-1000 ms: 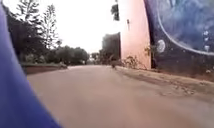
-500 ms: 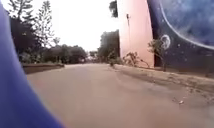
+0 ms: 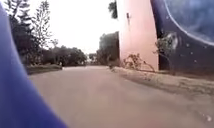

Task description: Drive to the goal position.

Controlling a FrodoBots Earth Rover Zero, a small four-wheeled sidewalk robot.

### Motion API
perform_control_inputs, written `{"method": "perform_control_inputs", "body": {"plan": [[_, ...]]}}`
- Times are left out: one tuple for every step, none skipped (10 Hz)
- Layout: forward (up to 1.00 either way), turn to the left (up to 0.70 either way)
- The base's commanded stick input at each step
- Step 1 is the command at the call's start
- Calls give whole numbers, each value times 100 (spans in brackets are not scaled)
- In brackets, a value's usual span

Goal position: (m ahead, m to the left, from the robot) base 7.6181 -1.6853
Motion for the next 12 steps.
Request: {"method": "perform_control_inputs", "body": {"plan": [[100, 0], [100, 17], [100, 27], [100, 27], [100, 0], [100, 0], [100, 0], [100, 0], [100, 0], [100, 0], [100, 0], [100, 0]]}}
